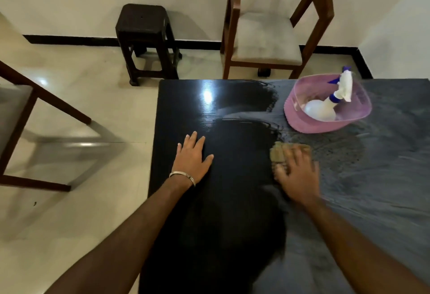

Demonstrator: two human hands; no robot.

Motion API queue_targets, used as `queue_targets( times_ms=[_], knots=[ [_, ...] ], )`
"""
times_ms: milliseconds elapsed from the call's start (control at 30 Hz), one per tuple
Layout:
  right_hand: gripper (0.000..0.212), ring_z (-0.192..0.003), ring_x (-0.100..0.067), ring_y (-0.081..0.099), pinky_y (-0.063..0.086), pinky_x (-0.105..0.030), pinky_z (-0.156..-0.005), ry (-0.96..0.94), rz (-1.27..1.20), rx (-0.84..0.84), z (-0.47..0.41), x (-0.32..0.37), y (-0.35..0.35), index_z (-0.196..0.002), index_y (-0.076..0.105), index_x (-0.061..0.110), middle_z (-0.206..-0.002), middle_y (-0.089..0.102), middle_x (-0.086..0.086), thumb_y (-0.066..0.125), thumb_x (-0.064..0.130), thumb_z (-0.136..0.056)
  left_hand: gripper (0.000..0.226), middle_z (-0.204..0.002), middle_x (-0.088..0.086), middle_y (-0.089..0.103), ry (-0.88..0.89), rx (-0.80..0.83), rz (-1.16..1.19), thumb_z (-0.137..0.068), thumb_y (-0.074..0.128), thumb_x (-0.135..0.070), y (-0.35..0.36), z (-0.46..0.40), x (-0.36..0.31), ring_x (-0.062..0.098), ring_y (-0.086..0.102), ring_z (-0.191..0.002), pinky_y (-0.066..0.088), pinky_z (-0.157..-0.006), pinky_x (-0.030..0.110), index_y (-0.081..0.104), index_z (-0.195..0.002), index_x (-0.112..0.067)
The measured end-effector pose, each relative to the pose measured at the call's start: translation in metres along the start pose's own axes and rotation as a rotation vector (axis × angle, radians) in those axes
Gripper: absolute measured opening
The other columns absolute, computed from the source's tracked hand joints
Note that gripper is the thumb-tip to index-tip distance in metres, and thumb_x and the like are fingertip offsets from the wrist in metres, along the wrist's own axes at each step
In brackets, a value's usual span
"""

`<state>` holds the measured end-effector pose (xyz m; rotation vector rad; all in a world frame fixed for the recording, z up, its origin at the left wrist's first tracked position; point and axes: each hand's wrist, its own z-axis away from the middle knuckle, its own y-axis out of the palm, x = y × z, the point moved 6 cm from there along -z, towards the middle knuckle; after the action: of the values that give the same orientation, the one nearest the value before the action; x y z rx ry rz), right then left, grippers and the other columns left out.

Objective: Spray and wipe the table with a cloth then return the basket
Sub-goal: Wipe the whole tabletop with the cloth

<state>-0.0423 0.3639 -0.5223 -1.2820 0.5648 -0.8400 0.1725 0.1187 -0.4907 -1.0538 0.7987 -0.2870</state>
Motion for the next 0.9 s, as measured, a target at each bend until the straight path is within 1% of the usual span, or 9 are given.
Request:
queue_targets(
  times_ms=[100, 200, 333, 433, 500, 567, 667, 800, 900],
  knots=[
    [0.080, -0.152, -0.033, 0.012, 0.015, -0.063, -0.118, 0.300, -0.098, -0.019, -0.007, -0.094, -0.014, -0.158, 0.027, 0.024, -0.166, 0.019, -0.011, 0.029, 0.058, -0.085, 0.067, -0.162, 0.004, 0.007, 0.002, 0.056, -0.038, -0.095, 0.047, -0.044, 0.024, 0.016, -0.033, 0.025, 0.002, -0.149, 0.006, -0.121, 0.045, 0.020, -0.152, -0.022],
    [0.080, -0.152, -0.036, 0.013, 0.015, -0.065, -0.117, 0.377, -0.131, -0.032, -0.005, -0.093, -0.009, -0.157, 0.030, 0.022, -0.165, 0.021, -0.015, 0.030, 0.056, -0.084, 0.068, -0.162, 0.004, 0.006, -0.008, 0.073, -0.049, -0.095, 0.047, -0.045, 0.040, 0.032, -0.054, 0.024, 0.001, -0.149, 0.005, -0.121, 0.045, 0.018, -0.152, -0.022],
    [0.073, -0.148, -0.038, 0.026, 0.020, -0.063, -0.116, -0.016, -0.072, -0.077, 0.038, 0.020, 0.007, -0.153, 0.040, 0.024, -0.160, 0.034, -0.015, 0.039, 0.051, -0.085, 0.066, -0.162, 0.003, 0.008, -0.034, 0.039, -0.034, -0.096, 0.046, -0.043, 0.042, 0.043, -0.067, 0.023, 0.001, -0.149, 0.004, -0.121, 0.045, 0.019, -0.152, -0.022],
    [0.071, -0.154, -0.030, 0.012, 0.011, -0.063, -0.119, -0.451, -0.113, 0.031, 0.113, 0.108, 0.028, -0.154, 0.032, 0.029, -0.165, 0.024, -0.006, 0.041, 0.053, -0.089, 0.063, -0.162, 0.001, 0.010, -0.025, 0.042, 0.001, -0.097, 0.043, -0.042, 0.039, 0.047, -0.076, 0.021, 0.001, -0.149, 0.002, -0.121, 0.045, 0.020, -0.152, -0.022],
    [0.069, -0.155, -0.025, 0.002, 0.002, -0.060, -0.122, -0.704, -0.095, 0.127, 0.155, 0.124, 0.040, -0.156, 0.027, 0.035, -0.167, 0.018, 0.000, 0.041, 0.055, -0.092, 0.060, -0.161, 0.000, 0.011, 0.001, 0.051, 0.007, -0.098, 0.042, -0.039, 0.040, 0.049, -0.082, 0.021, 0.002, -0.149, 0.003, -0.121, 0.046, 0.021, -0.152, -0.024],
    [0.071, -0.155, -0.022, 0.005, 0.003, -0.055, -0.122, -0.774, -0.065, 0.073, 0.164, 0.093, 0.043, -0.154, 0.030, 0.037, -0.165, 0.024, 0.001, 0.047, 0.055, -0.087, 0.059, -0.161, 0.000, 0.012, 0.030, 0.056, -0.009, -0.098, 0.042, -0.040, 0.045, 0.050, -0.086, 0.022, 0.003, -0.149, 0.003, -0.121, 0.045, 0.022, -0.151, -0.024],
    [0.075, -0.152, -0.026, 0.019, 0.016, -0.057, -0.120, -0.409, -0.066, -0.016, 0.125, -0.019, 0.033, -0.153, 0.030, 0.037, -0.163, 0.030, -0.003, 0.048, 0.056, -0.083, 0.062, -0.161, 0.001, 0.012, 0.044, 0.055, -0.021, -0.097, 0.043, -0.042, 0.052, 0.054, -0.089, 0.022, 0.003, -0.149, 0.003, -0.120, 0.044, 0.021, -0.152, -0.023],
    [0.078, -0.153, -0.034, 0.013, 0.018, -0.065, -0.117, 0.290, -0.101, -0.012, 0.087, -0.191, 0.003, -0.158, 0.026, 0.025, -0.166, 0.019, -0.011, 0.026, 0.059, -0.088, 0.065, -0.161, 0.002, 0.010, 0.081, 0.081, -0.042, -0.097, 0.043, -0.045, 0.058, 0.067, -0.089, 0.022, 0.002, -0.149, 0.003, -0.120, 0.044, 0.019, -0.152, -0.023],
    [0.076, -0.152, -0.036, 0.012, 0.015, -0.069, -0.115, 0.490, -0.182, -0.033, 0.098, -0.180, 0.005, -0.158, 0.028, 0.021, -0.166, 0.018, -0.013, 0.029, 0.056, -0.090, 0.065, -0.161, 0.002, 0.010, 0.082, 0.103, -0.045, -0.097, 0.043, -0.045, 0.061, 0.080, -0.080, 0.022, 0.002, -0.149, 0.003, -0.120, 0.044, 0.018, -0.152, -0.023]
  ],
)
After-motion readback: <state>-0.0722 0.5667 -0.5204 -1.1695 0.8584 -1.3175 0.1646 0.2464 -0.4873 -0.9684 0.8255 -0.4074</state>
